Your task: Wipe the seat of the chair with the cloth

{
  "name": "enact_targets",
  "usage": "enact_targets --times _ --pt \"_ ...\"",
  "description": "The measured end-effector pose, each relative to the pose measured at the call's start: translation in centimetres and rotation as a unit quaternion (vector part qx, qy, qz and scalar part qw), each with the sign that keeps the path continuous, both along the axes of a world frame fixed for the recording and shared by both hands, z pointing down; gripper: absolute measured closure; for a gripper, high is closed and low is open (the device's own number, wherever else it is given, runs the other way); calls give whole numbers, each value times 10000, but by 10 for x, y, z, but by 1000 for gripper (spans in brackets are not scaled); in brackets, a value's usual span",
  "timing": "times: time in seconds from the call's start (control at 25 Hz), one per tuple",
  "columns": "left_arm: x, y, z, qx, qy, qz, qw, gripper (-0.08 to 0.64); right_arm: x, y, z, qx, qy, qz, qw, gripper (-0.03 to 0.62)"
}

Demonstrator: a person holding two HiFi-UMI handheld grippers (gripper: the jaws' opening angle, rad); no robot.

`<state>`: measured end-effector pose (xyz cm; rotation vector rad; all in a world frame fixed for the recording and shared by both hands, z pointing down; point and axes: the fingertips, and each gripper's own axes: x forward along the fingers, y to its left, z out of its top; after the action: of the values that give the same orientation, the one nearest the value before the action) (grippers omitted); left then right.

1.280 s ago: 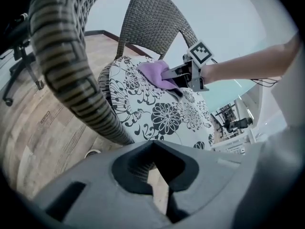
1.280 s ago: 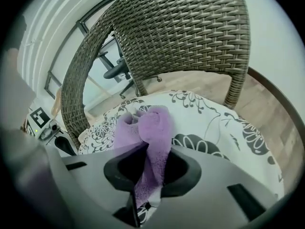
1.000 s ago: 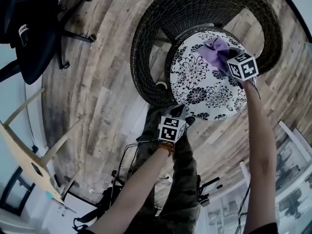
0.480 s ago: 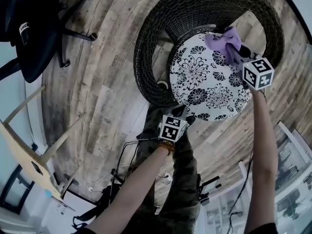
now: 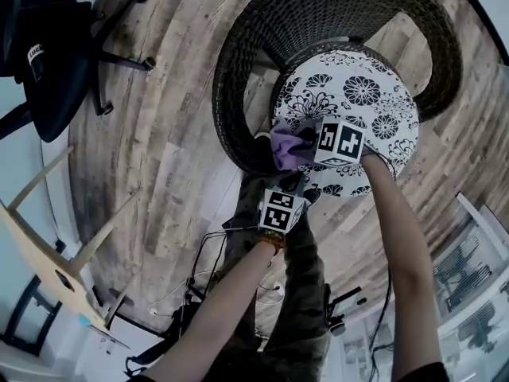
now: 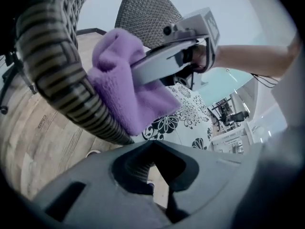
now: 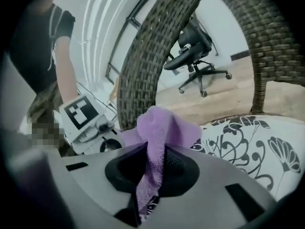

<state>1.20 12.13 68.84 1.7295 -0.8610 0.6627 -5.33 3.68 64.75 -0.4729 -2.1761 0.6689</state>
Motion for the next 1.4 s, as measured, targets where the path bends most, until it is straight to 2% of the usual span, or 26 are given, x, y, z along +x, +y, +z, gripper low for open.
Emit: enact_targets --times 0.12,0.24,0.52,0.72,0.8,0.88,0.96,1.04,1.08,1.12,1.16,1.2,1.28,1.4 --pt "-2 -1 1 35 -14 -11 10000 545 0 -20 30 416 387 -125 9983 541" --pt "-1 -3 -1 51 67 -86 9999 545 3 -44 37 487 541 53 9973 541" --pt "-1 -2 1 2 123 -143 9998 545 20 -113 46 891 860 1142 9857 541" --pt "-1 0 3 21 154 -146 9998 545 45 -157 46 1018 1090 1987 9686 541" --pt "-2 0 2 -4 145 -137 9998 545 65 -181 47 1200 1312 2444 9532 537" --pt "-1 0 1 -19 149 -142 9998 545 98 -206 48 1482 1678 2968 9283 540" --pt "-1 0 0 -11 142 -134 9998 545 137 -229 43 1823 2058 3527 8945 540" --pt "-2 -1 0 16 102 -87 9999 545 171 -248 25 2289 2294 4100 8526 541" --pt "-3 -1 0 33 68 -45 10000 545 184 -256 11 2527 2286 4371 8323 541" --pt "-5 -2 1 46 27 15 10000 545 193 -261 -5 2737 2164 4592 8169 543" --pt "-6 -1 2 45 -16 91 9999 545 197 -262 -23 2908 1944 4740 8081 543" --pt "-7 0 2 22 -40 174 9998 545 196 -258 -42 3037 1671 4822 8045 541" --pt "-7 3 -1 -46 61 307 9995 543 191 -240 -79 3154 1124 4876 8063 541" --pt "-1 -4 -18 73 445 617 9971 543 185 -200 -128 3114 550 4995 8066 540"
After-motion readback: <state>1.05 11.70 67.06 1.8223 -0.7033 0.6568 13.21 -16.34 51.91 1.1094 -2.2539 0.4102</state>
